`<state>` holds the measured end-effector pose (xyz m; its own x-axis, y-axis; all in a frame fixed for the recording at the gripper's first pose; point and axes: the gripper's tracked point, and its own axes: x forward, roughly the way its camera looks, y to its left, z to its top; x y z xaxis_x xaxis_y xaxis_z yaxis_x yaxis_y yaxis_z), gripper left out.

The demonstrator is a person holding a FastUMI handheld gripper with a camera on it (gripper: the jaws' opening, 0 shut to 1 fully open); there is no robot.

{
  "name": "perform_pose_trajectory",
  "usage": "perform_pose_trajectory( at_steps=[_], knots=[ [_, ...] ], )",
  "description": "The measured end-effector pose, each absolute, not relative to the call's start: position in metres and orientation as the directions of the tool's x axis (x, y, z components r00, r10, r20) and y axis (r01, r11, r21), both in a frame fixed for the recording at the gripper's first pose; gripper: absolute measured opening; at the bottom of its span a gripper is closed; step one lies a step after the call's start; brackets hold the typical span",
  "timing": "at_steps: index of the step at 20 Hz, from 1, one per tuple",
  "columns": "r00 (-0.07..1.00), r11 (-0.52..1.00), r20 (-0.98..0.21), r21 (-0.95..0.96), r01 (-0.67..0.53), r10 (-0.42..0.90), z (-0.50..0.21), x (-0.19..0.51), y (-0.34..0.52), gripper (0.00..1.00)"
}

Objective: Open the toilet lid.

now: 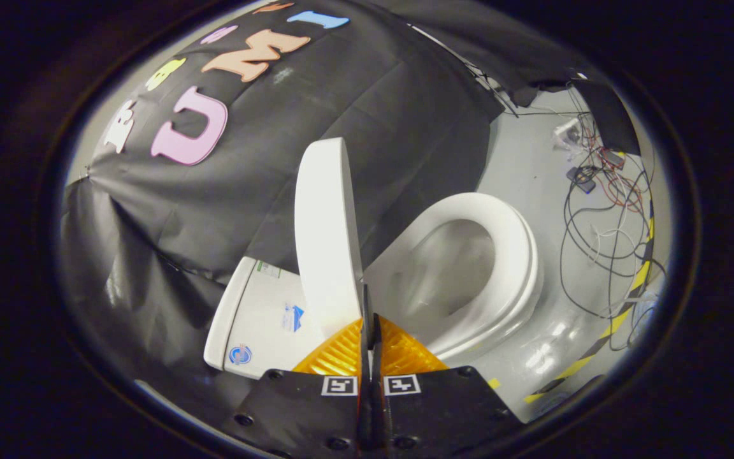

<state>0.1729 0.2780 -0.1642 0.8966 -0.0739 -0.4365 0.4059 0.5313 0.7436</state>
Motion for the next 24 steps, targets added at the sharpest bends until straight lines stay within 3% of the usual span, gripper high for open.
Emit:
perform_pose_trajectory(
  at_steps=[24],
  knots=[
    [0.909,0.656,-0.412,0.668,0.351,-0.067,-0.107,0.200,0.325,0.01]
  ],
)
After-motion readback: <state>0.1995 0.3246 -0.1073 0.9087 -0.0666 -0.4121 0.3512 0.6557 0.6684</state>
